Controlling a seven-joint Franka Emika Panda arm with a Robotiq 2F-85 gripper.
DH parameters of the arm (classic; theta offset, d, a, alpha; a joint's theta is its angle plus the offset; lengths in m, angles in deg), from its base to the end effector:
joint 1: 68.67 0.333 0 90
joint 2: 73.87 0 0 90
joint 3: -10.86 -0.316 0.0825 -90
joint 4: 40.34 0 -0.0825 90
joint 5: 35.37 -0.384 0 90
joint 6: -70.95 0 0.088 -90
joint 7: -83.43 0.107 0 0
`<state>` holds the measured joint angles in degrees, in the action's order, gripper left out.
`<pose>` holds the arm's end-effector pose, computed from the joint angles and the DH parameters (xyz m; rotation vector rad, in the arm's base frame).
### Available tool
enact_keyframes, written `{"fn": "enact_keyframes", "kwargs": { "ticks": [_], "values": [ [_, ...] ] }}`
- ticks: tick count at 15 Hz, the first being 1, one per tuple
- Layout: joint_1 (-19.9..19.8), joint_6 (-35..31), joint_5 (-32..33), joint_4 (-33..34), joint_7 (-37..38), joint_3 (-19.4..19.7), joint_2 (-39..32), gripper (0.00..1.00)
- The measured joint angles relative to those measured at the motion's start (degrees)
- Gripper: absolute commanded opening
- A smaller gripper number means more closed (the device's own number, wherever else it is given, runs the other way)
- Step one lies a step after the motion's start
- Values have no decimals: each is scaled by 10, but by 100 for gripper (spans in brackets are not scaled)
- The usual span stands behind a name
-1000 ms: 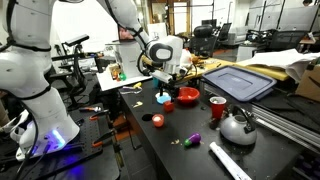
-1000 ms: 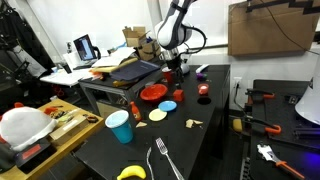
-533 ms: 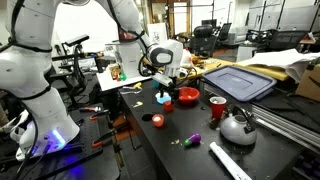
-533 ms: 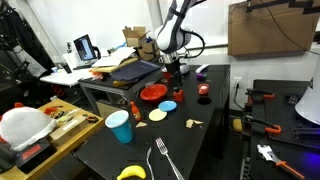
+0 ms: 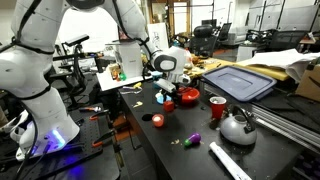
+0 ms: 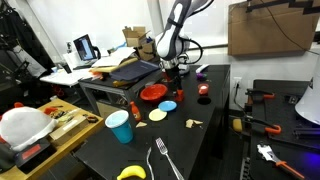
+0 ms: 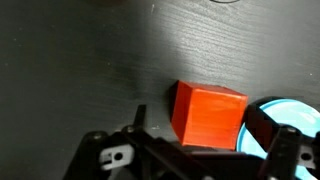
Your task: Move the orange object to the left
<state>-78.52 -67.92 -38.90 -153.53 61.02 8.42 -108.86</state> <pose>0.5861 -0.0759 0.1423 -3.0166 -0.3124 0.2144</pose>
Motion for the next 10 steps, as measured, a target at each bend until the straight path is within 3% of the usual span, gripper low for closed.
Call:
{"fn": "enact_keyframes", "kwargs": {
  "ticks": [3,4,6,10],
  "values": [
    [-2,-2,0,8,2,0,-11,51],
    [-2,-3,0,10,4,0,-13,67],
    [-2,-5,0,12,12,2,-16,52],
    [-2,-6,1,12,14,3,-16,52]
  ]
}}
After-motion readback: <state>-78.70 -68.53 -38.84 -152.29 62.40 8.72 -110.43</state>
